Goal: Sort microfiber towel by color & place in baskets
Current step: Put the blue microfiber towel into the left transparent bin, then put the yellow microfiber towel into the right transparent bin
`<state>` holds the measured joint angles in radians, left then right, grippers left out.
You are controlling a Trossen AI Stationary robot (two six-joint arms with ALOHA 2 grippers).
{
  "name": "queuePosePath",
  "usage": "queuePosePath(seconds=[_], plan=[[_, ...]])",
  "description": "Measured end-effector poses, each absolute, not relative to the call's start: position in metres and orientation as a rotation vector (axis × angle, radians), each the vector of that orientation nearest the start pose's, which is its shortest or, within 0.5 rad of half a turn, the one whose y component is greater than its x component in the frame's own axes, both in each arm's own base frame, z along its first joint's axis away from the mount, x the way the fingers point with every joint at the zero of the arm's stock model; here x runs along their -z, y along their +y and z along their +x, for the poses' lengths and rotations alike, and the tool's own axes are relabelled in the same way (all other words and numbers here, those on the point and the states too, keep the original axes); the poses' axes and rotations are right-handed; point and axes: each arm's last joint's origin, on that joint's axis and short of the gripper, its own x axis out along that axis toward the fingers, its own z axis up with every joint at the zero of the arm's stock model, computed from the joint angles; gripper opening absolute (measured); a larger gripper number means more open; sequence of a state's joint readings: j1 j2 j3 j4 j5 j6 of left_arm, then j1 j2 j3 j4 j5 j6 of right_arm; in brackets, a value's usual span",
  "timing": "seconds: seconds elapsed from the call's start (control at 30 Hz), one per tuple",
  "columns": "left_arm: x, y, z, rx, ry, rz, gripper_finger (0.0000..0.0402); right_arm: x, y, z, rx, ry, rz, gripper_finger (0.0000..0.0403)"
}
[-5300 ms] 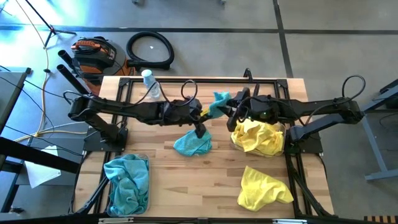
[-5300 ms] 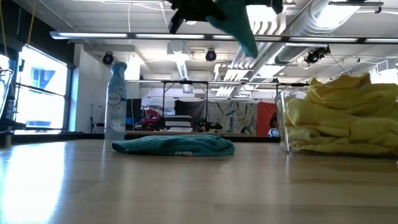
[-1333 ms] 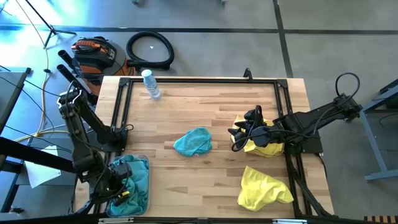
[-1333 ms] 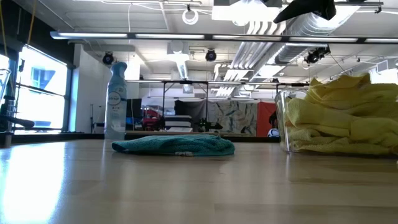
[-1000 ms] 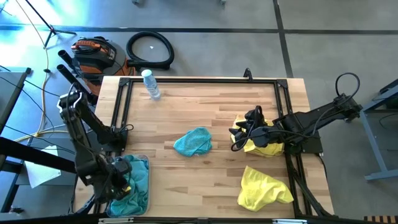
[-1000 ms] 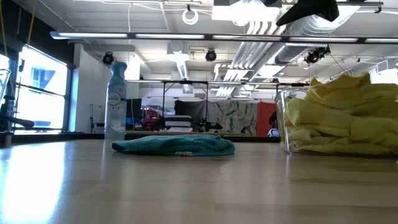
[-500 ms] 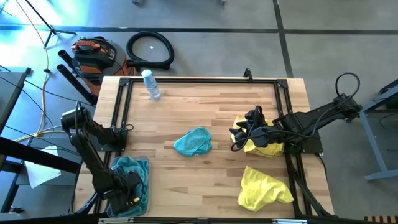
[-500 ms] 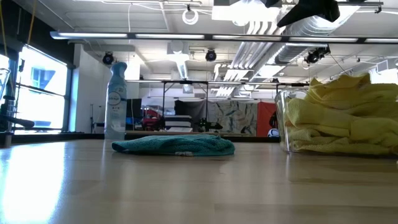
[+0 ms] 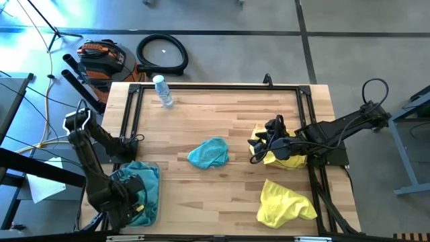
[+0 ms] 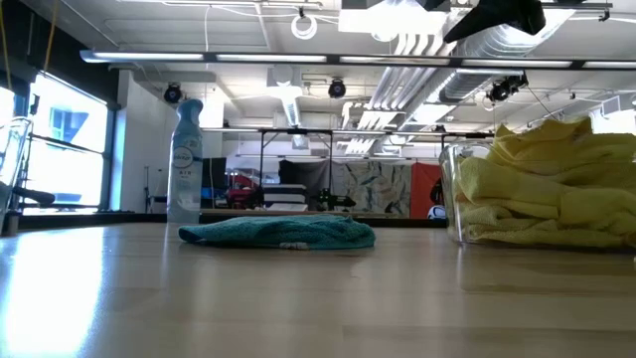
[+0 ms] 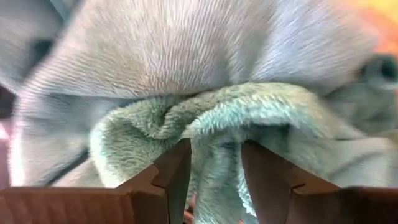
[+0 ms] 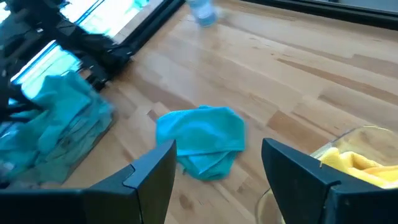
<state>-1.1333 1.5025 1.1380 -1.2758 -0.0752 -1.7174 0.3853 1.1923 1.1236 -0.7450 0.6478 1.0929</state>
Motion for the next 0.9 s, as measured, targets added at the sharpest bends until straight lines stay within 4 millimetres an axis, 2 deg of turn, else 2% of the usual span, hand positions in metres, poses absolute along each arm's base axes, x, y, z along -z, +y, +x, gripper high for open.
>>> queuePosePath(seconds=[0.17, 0.3, 0.43, 0.57, 0.7, 0.9], plan=[[-0.273, -0.221, 0.110, -0.485, 1.341, -0.397, 0.0132, -0.328, 0.087, 0.220, 0.505, 0.482, 0.627, 0.0233], [-0.292, -0.224, 0.114, -0.438, 1.223, -0.397, 0.0132, -0.324, 0.107, 0.215, 0.443, 0.515, 0.673, 0.0228], [-0.302, -0.223, 0.120, -0.415, 1.120, -0.391, 0.0132, -0.308, 0.134, 0.217, 0.371, 0.641, 0.738, 0.0203], [-0.304, -0.219, 0.128, -0.411, 1.104, -0.364, 0.0132, -0.288, 0.160, 0.217, 0.330, 0.808, 0.834, 0.0173], [-0.304, -0.214, 0.136, -0.414, 1.102, -0.333, 0.0132, -0.265, 0.183, 0.210, 0.394, 1.009, 0.930, 0.0143], [-0.304, -0.205, 0.149, -0.420, 1.086, -0.281, 0.0132, -0.233, 0.203, 0.188, 0.650, 1.316, 0.978, 0.0119]])
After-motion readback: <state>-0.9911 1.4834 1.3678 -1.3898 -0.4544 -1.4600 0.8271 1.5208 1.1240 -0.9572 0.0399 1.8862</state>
